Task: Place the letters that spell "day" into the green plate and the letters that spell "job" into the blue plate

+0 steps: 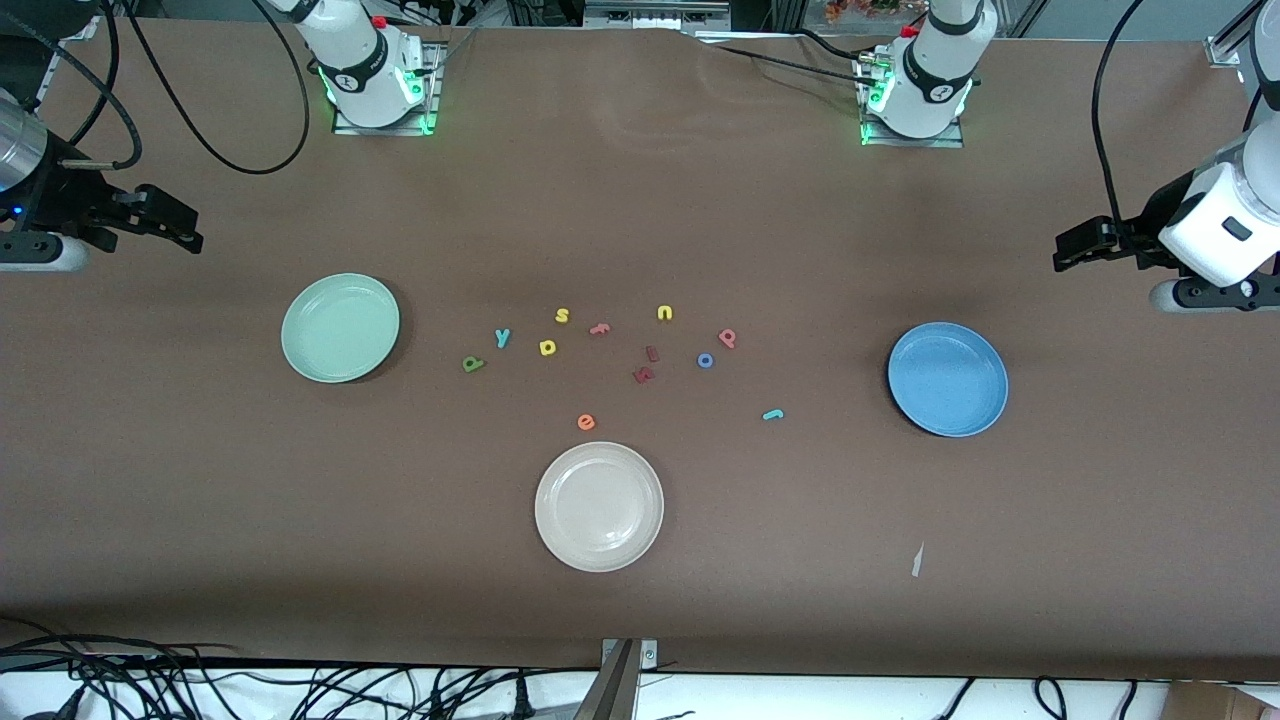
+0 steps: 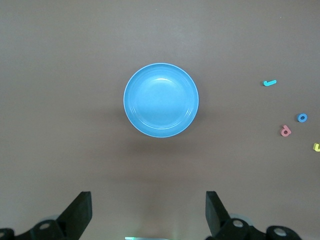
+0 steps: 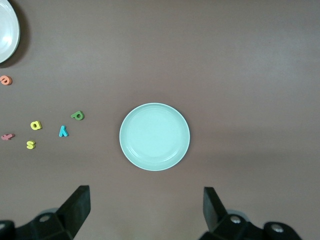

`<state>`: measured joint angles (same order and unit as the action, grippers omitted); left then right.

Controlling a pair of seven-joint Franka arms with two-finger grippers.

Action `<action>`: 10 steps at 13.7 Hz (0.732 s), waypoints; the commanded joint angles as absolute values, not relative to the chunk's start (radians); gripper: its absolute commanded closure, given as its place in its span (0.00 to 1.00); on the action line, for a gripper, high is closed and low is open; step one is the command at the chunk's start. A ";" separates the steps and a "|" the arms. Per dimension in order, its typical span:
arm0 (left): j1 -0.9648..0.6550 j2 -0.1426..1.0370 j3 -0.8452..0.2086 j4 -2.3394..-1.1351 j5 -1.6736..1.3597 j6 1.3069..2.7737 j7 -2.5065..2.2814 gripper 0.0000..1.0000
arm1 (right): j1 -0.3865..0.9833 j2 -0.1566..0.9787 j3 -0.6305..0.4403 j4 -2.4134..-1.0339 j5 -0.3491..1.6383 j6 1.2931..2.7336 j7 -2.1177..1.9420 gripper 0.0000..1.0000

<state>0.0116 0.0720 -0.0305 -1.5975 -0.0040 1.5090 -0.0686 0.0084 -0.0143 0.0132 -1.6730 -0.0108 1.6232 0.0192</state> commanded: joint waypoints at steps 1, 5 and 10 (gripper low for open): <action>0.011 0.071 -0.032 -1.585 -0.021 1.486 -0.058 0.00 | 0.008 -0.018 0.015 -1.657 -0.005 1.603 0.011 0.00; 0.018 0.057 -0.032 -1.609 -0.020 1.491 -0.057 0.00 | 0.011 -0.015 0.018 -1.655 -0.005 1.614 0.020 0.00; 0.008 0.060 -0.076 -1.696 -0.110 1.612 -0.074 0.00 | 0.058 0.012 0.038 -1.664 0.009 1.657 0.034 0.00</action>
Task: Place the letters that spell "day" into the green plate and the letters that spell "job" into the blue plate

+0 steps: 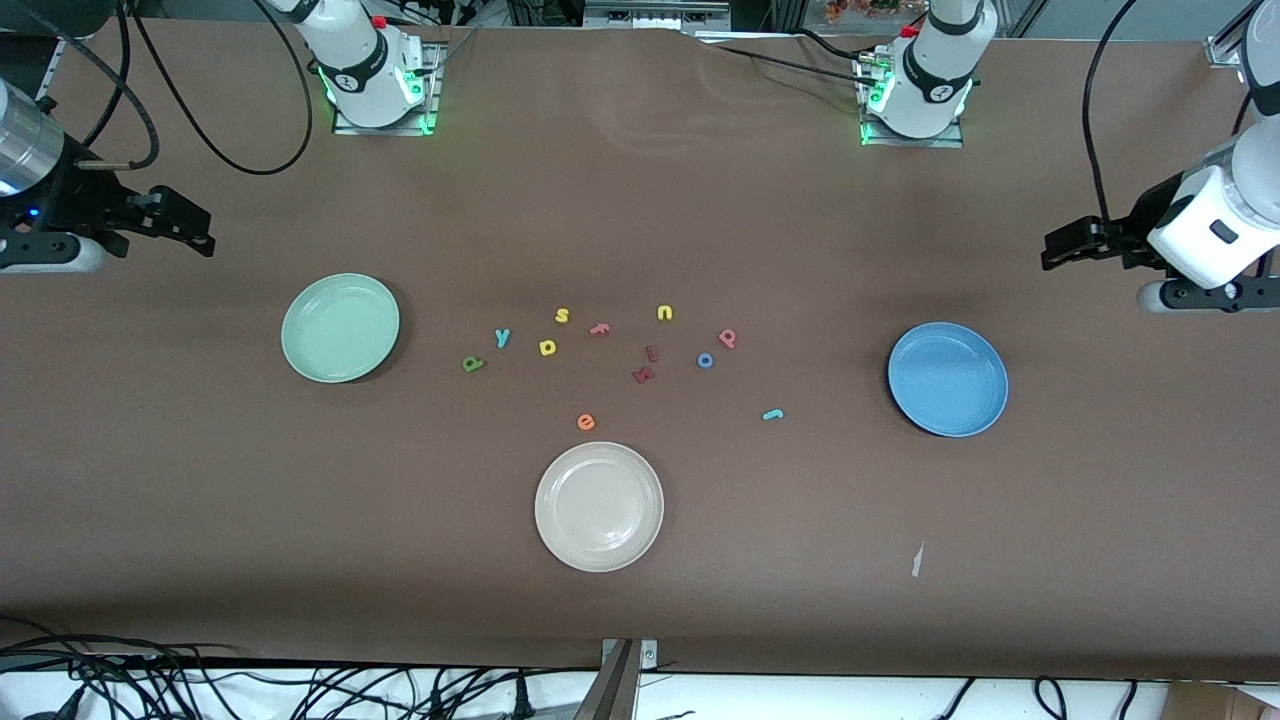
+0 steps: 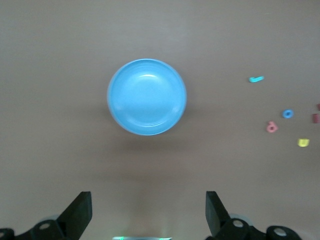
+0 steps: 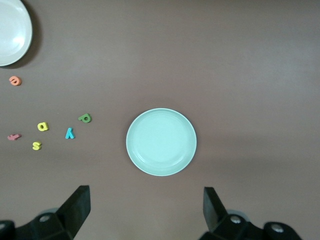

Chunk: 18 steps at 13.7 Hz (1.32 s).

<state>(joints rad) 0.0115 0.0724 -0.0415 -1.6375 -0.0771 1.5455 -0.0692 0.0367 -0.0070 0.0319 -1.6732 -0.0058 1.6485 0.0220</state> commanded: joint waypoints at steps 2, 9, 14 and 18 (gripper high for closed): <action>0.003 0.061 -0.135 -1.762 -0.112 1.714 -0.081 0.00 | 0.103 0.031 0.038 -1.693 0.015 1.686 0.142 0.00; -0.109 0.179 -0.241 -1.967 -0.190 2.100 -0.210 0.00 | 0.284 0.081 0.040 -1.952 0.017 2.001 0.526 0.00; -0.216 0.360 -0.239 -1.967 -0.172 2.328 -0.206 0.00 | 0.346 0.173 0.043 -2.063 -0.018 2.174 0.569 0.00; -0.261 0.468 -0.230 -1.957 -0.007 2.453 -0.198 0.00 | 0.433 0.267 0.044 -2.071 -0.081 2.278 0.710 0.00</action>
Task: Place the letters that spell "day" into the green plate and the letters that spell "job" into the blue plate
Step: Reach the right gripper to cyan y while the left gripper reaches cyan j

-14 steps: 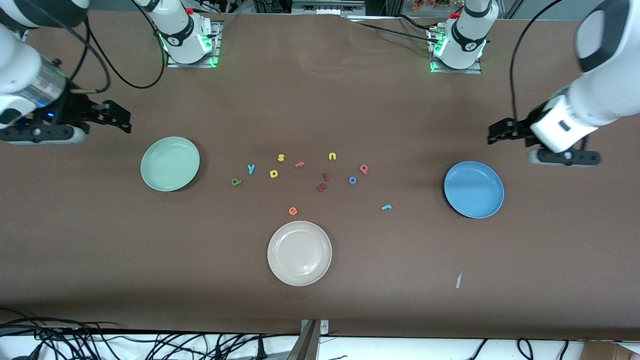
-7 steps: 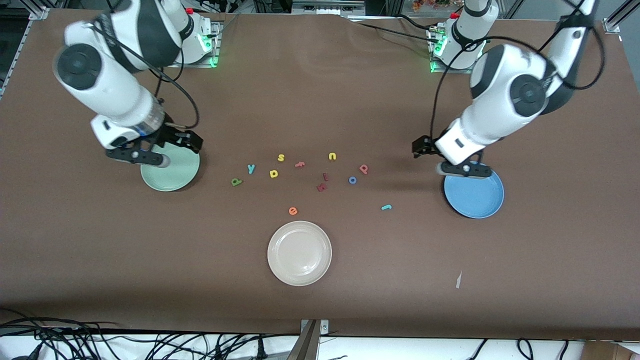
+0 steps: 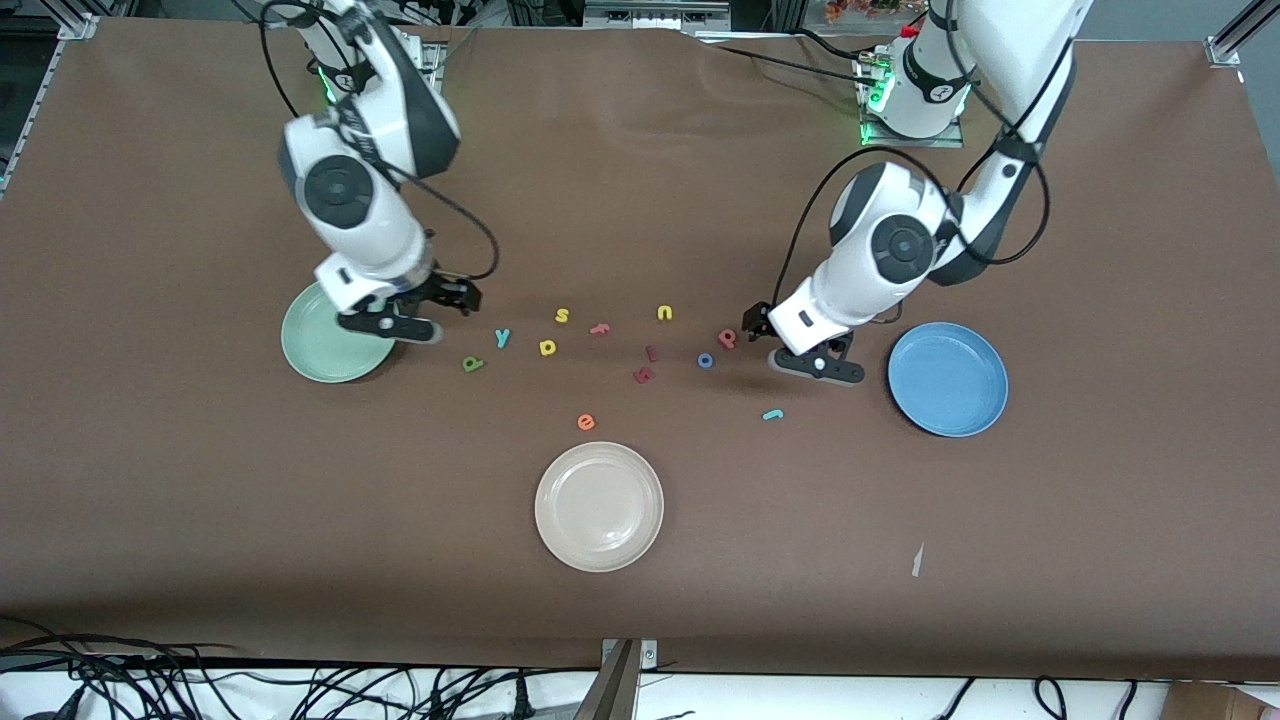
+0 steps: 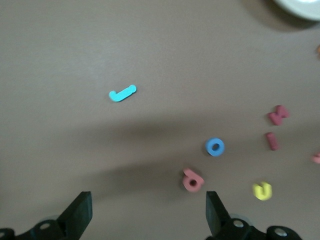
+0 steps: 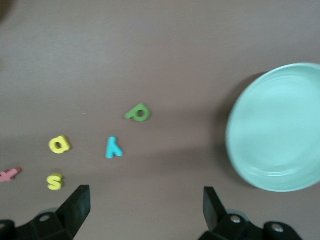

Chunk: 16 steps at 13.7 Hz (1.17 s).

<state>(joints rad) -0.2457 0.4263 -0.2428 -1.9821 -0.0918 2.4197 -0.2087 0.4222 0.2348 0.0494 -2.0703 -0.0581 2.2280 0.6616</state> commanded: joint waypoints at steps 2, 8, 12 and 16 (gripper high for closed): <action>-0.267 0.497 -0.215 -1.956 0.063 2.494 -0.196 0.01 | 0.434 0.299 0.046 -2.071 -0.083 2.319 0.710 0.00; -0.337 0.629 -0.135 -1.864 0.198 2.623 -0.193 0.02 | 0.446 0.417 0.048 -2.071 -0.080 2.434 0.716 0.00; -0.362 0.679 -0.109 -1.809 0.198 2.626 -0.193 0.02 | 0.448 0.439 0.048 -2.072 -0.078 2.450 0.718 0.20; -0.376 0.707 -0.087 -1.809 0.199 2.660 -0.193 0.05 | 0.462 0.454 0.048 -2.104 -0.077 2.512 0.718 0.36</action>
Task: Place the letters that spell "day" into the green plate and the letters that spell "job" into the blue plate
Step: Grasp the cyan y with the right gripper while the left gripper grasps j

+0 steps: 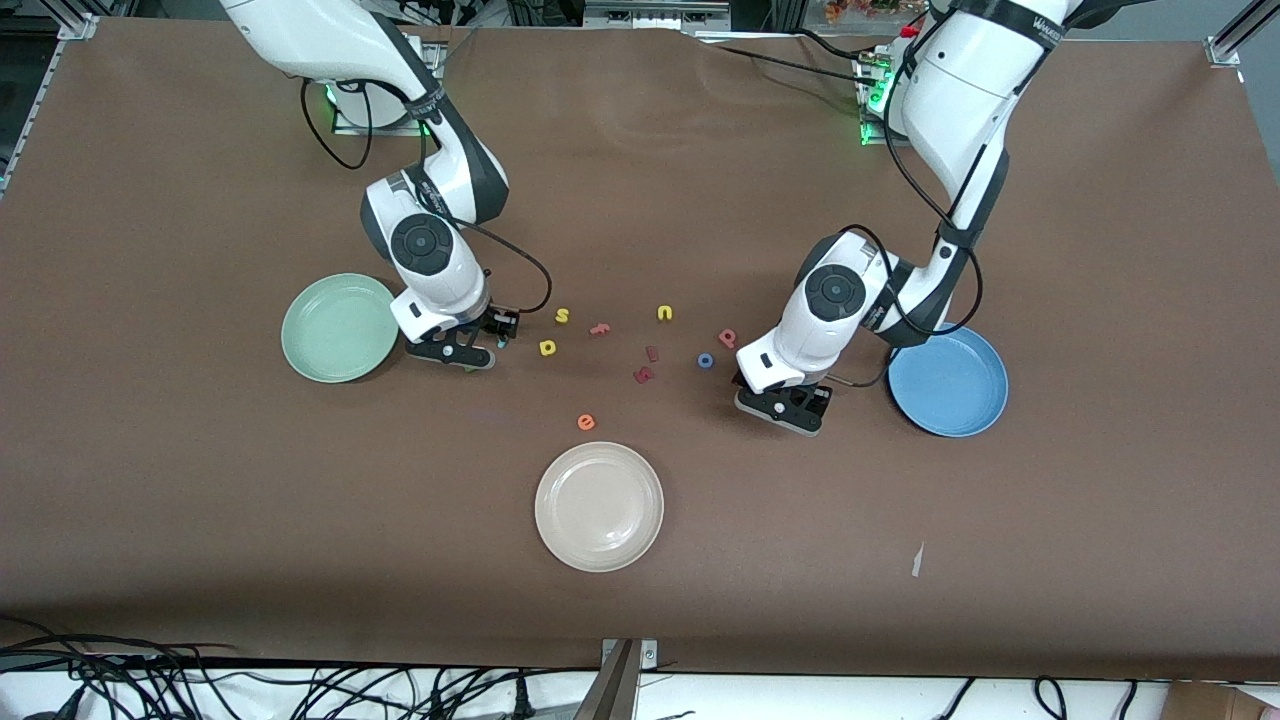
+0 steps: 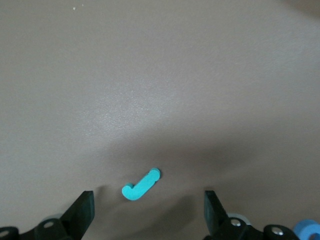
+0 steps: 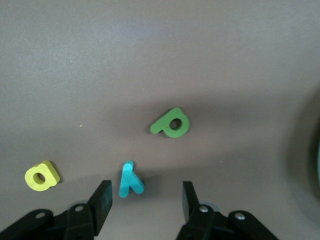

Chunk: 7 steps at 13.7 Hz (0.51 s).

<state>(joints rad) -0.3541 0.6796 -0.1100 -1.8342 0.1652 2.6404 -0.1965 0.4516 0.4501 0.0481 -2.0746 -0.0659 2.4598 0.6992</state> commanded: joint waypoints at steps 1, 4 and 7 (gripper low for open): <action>-0.377 0.710 -0.083 -1.809 0.199 2.660 -0.193 0.08 | 0.463 0.456 0.048 -2.123 -0.077 2.543 0.722 0.36; -0.383 0.710 -0.081 -1.809 0.199 2.660 -0.193 0.23 | 0.479 0.469 0.048 -2.135 -0.078 2.589 0.759 0.36; -0.383 0.710 -0.075 -1.809 0.199 2.660 -0.193 0.43 | 0.480 0.471 0.048 -2.137 -0.078 2.599 0.759 0.46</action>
<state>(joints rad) -0.3701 0.6970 -0.0944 -1.8245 0.1653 2.6569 -0.1910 0.4758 0.4756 0.0485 -2.1245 -0.0659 2.5765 0.7403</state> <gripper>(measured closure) 0.264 0.392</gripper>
